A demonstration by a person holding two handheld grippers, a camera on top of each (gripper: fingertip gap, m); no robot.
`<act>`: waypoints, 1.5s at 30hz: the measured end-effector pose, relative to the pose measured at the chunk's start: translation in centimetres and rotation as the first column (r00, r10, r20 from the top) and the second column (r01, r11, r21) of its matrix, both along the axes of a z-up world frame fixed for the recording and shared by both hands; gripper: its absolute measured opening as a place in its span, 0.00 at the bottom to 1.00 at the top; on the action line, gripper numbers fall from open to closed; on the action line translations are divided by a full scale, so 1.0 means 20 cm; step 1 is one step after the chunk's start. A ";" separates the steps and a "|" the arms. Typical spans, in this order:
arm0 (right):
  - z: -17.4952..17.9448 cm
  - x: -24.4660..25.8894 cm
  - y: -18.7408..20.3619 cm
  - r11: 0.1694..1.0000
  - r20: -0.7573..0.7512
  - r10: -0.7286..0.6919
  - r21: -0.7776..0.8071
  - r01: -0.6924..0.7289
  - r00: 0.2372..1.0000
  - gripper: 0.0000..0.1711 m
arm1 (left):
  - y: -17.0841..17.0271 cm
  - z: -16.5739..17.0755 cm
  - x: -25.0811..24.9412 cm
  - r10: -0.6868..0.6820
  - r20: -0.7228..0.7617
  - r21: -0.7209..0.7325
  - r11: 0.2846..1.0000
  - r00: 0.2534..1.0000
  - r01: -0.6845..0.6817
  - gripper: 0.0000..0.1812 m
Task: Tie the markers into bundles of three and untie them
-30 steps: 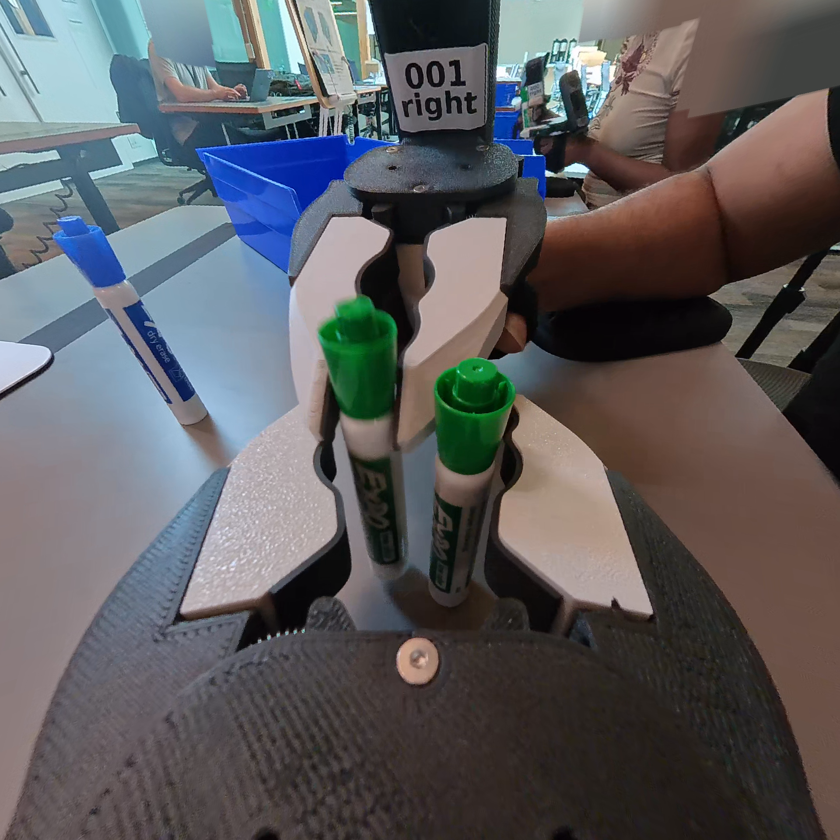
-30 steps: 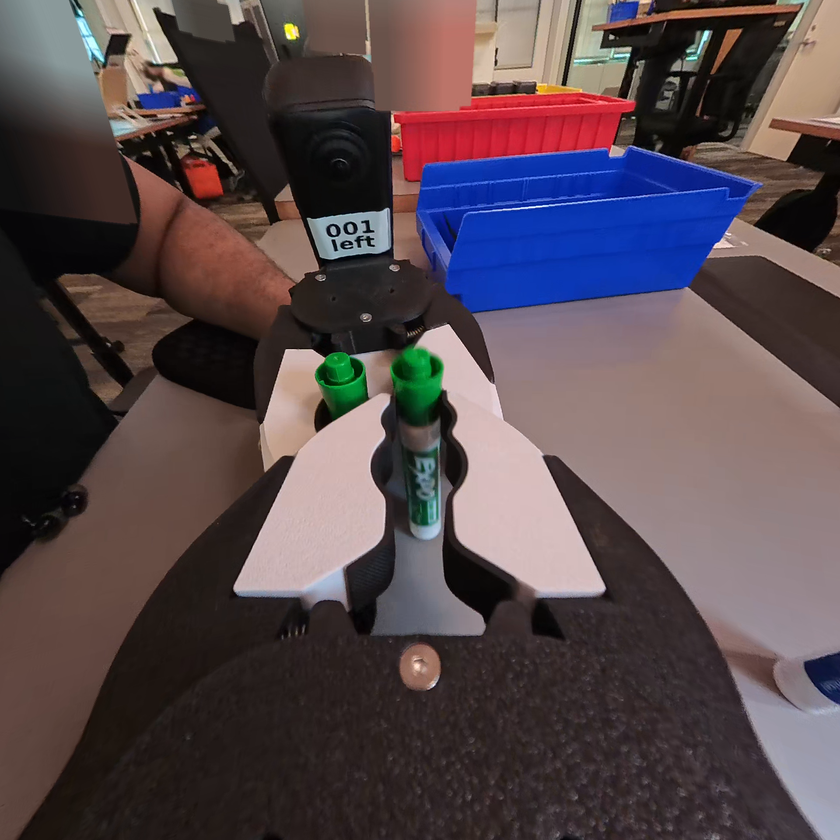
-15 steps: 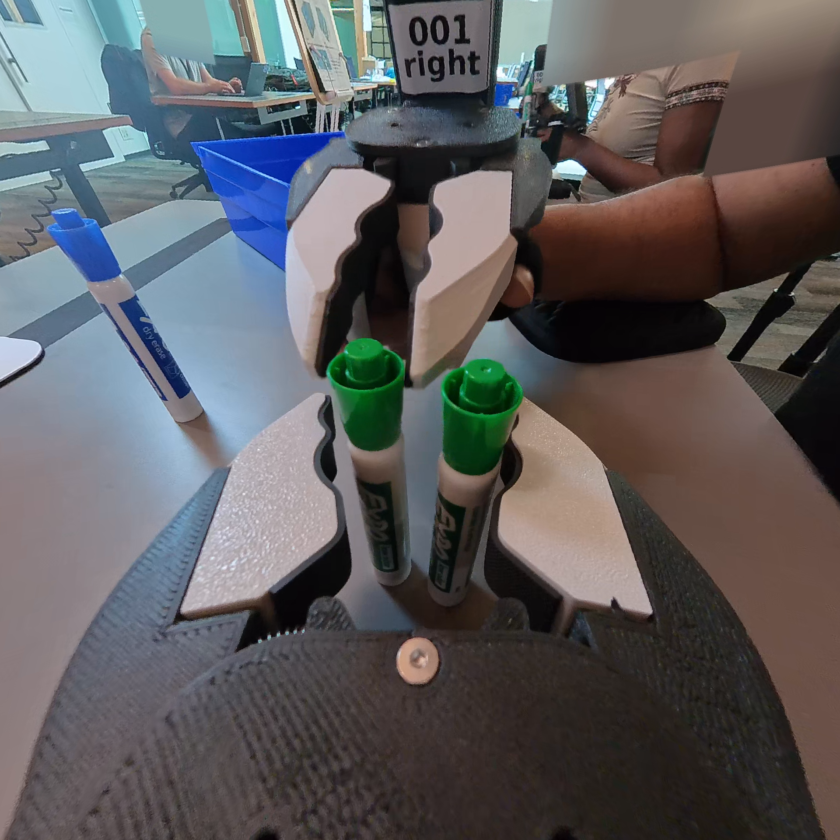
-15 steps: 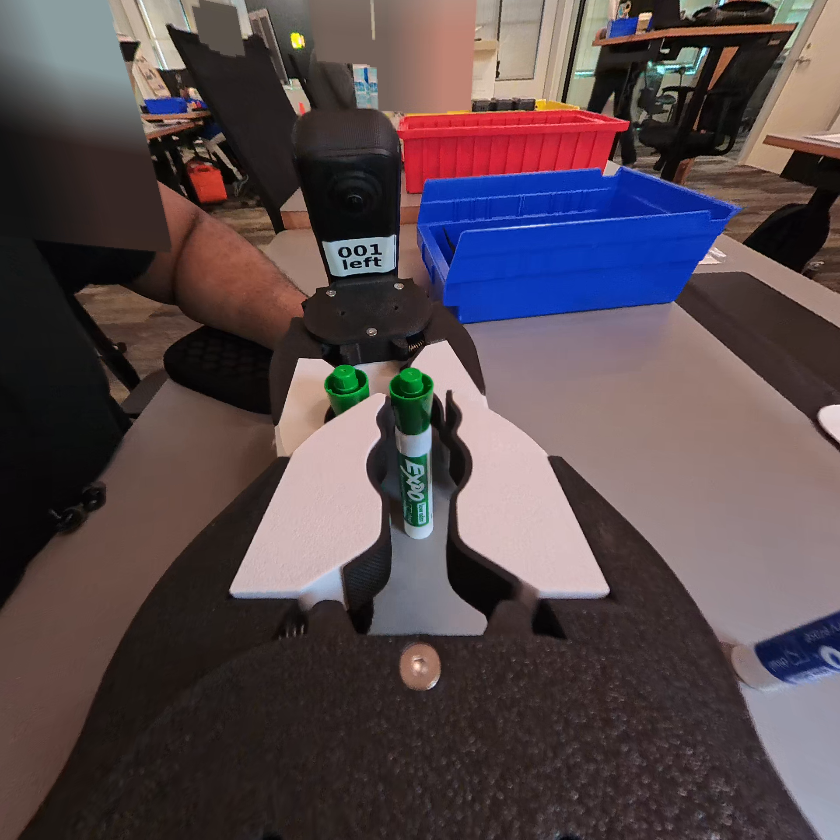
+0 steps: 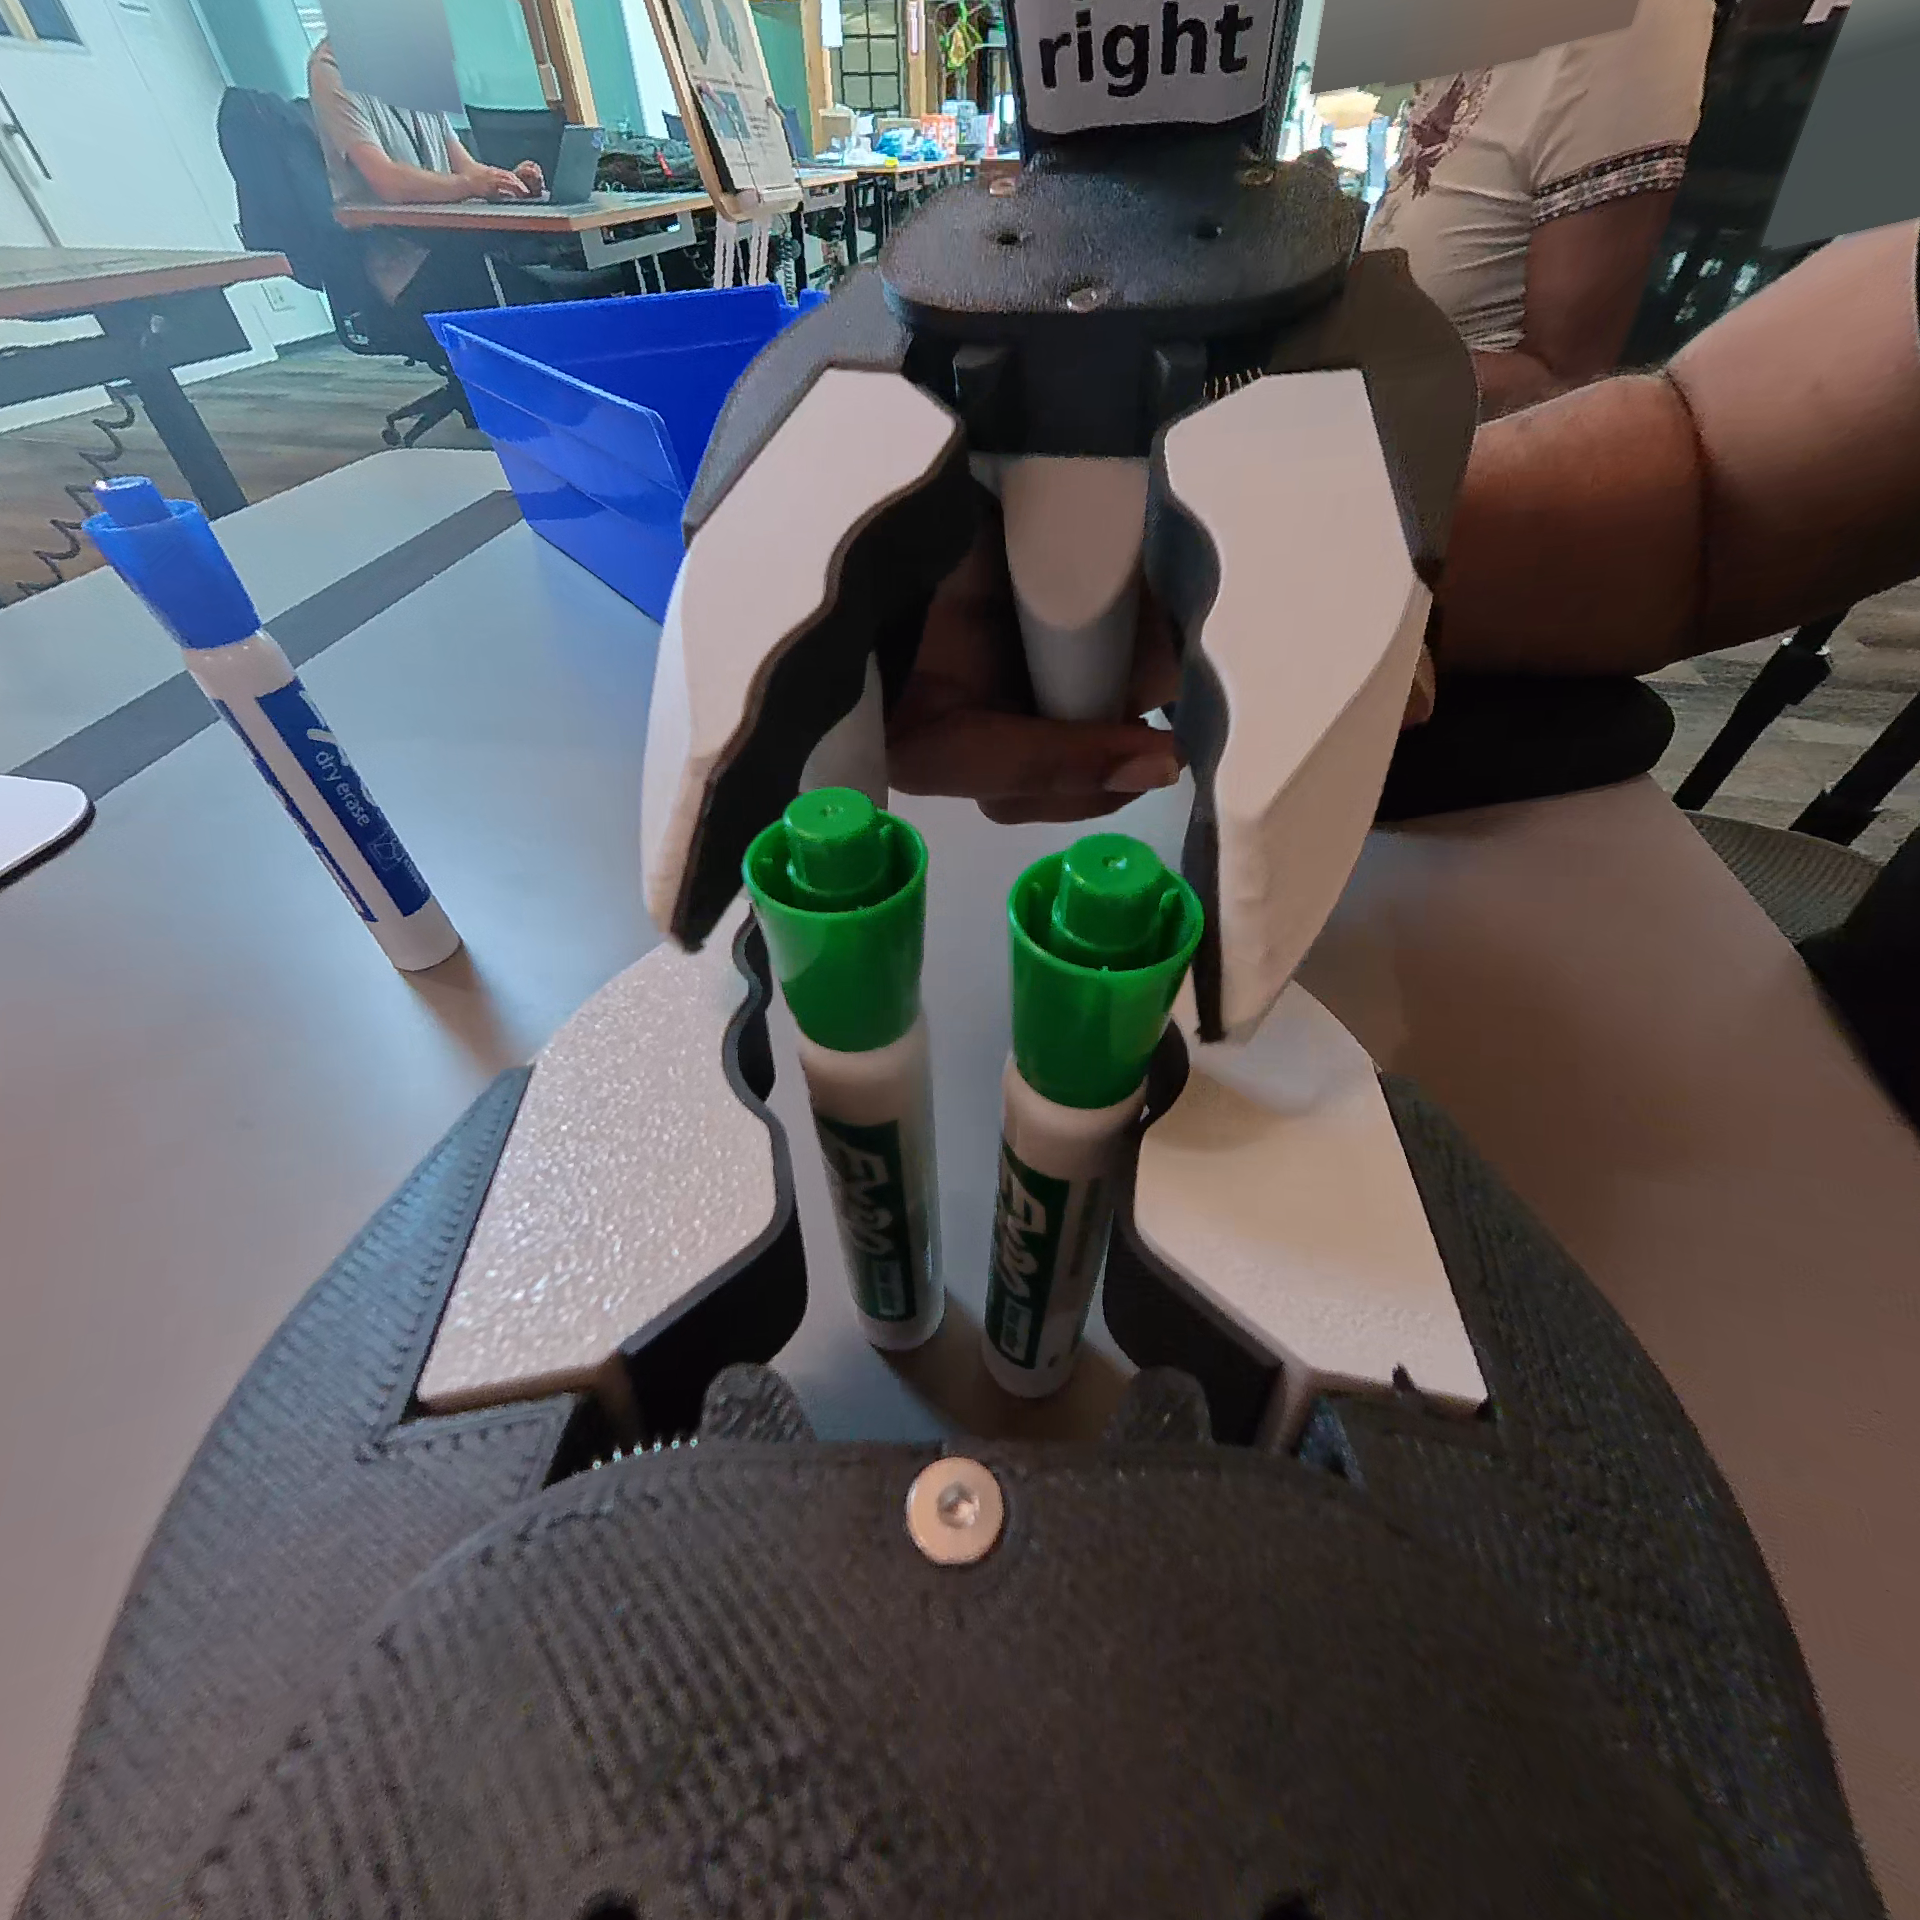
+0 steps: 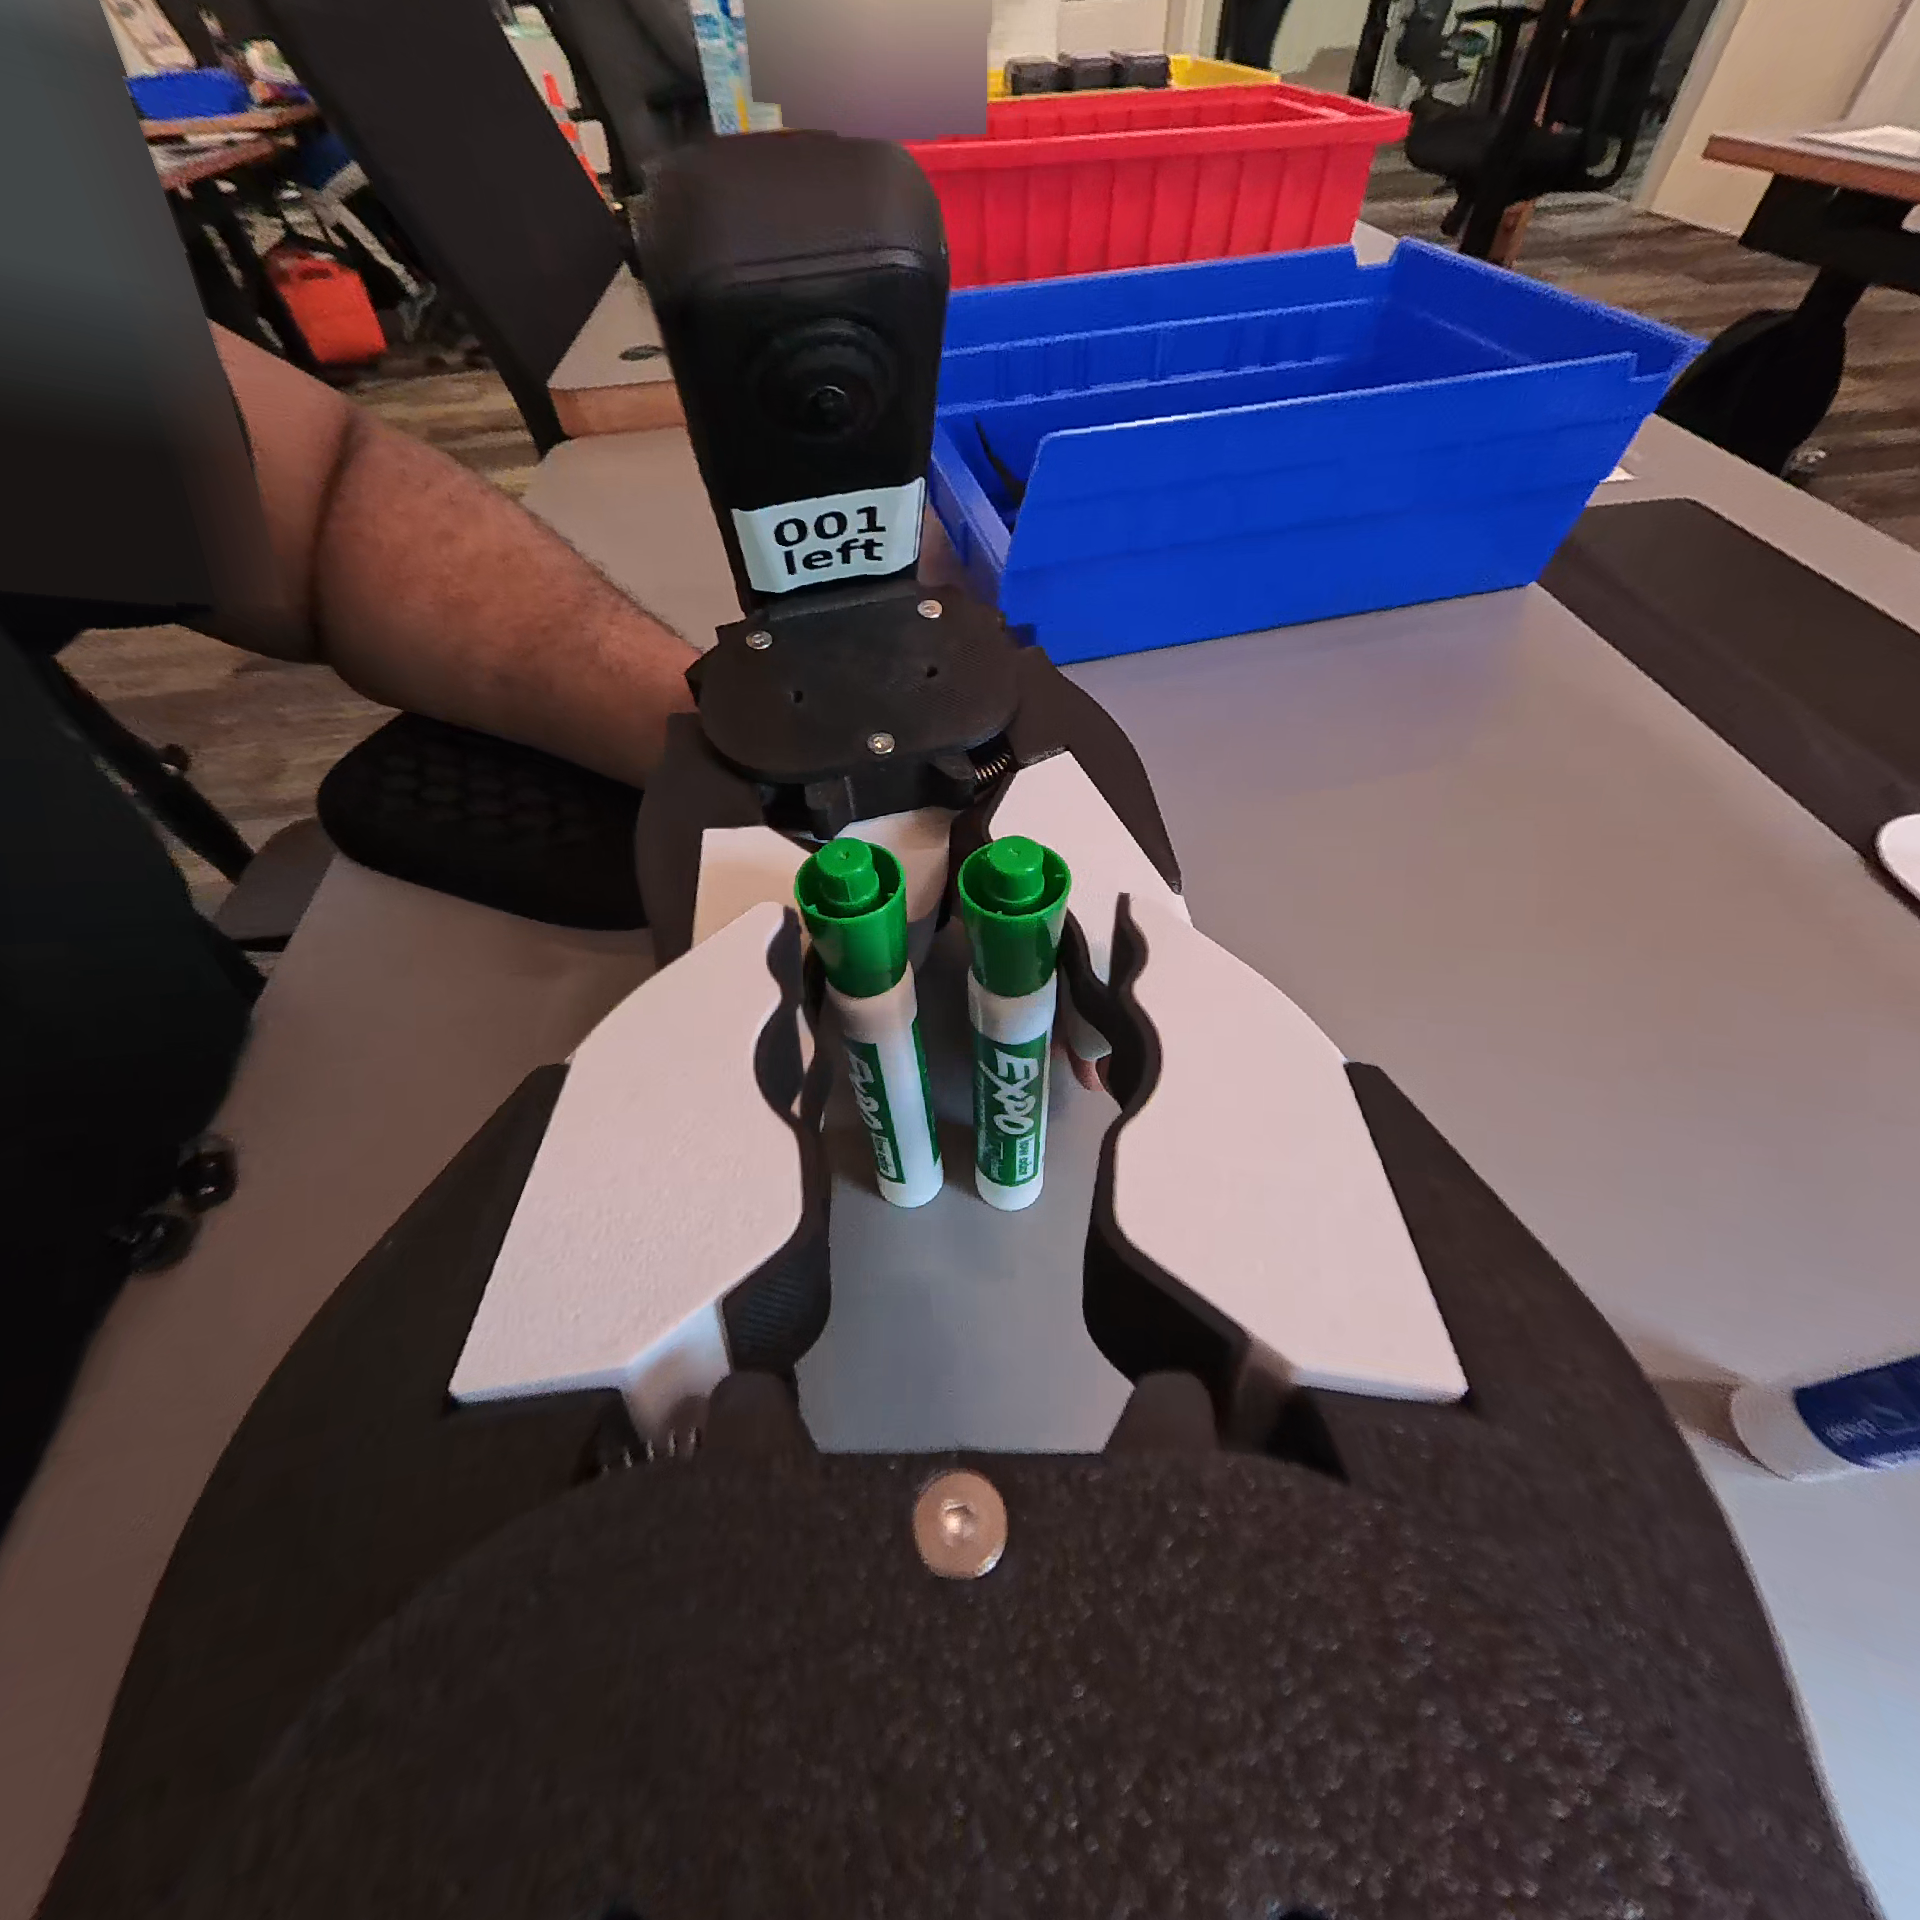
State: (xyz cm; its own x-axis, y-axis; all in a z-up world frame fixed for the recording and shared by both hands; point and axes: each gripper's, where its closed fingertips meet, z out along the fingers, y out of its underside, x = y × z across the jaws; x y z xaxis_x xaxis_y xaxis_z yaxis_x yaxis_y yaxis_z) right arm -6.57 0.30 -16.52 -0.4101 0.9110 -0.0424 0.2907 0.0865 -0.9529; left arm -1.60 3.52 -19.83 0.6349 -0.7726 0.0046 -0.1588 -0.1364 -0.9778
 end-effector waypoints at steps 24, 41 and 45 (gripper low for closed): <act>0.00 -0.04 -0.04 0.999 -0.024 -0.037 -0.023 0.036 0.999 0.29 | -0.03 -0.05 0.00 -0.014 -0.081 -0.019 1.000 0.997 0.012 0.40; -0.04 -0.06 -0.04 0.995 -0.067 -0.088 0.037 0.090 0.994 0.25 | -0.06 -0.09 0.01 -0.040 -0.127 -0.053 0.998 0.991 0.034 0.44; -0.04 -0.06 -0.05 0.996 -0.074 -0.084 0.035 0.086 0.994 0.24 | -0.06 -0.09 0.01 -0.040 -0.125 -0.056 0.998 0.991 0.033 0.44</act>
